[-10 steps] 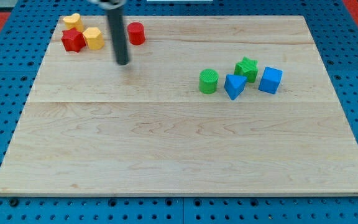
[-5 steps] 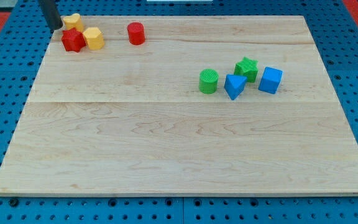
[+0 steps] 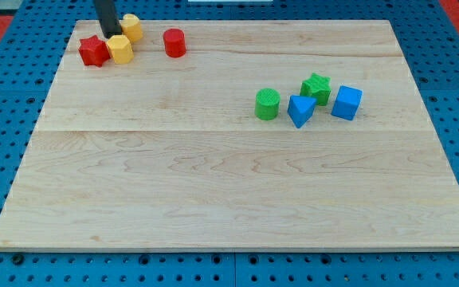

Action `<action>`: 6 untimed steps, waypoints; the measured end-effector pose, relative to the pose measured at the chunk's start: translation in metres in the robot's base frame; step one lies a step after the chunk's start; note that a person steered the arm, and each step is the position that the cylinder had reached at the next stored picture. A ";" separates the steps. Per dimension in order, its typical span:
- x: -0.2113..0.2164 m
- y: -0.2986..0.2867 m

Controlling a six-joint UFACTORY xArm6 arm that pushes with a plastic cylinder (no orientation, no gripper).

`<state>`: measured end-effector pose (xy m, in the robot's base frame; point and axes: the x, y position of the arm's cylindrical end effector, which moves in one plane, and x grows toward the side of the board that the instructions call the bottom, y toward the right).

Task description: Slide the yellow heart to the left side of the red circle

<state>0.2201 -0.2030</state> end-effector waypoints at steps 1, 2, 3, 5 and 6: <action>-0.022 -0.030; -0.028 0.011; -0.010 0.056; -0.028 0.063; -0.019 0.111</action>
<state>0.2008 -0.0917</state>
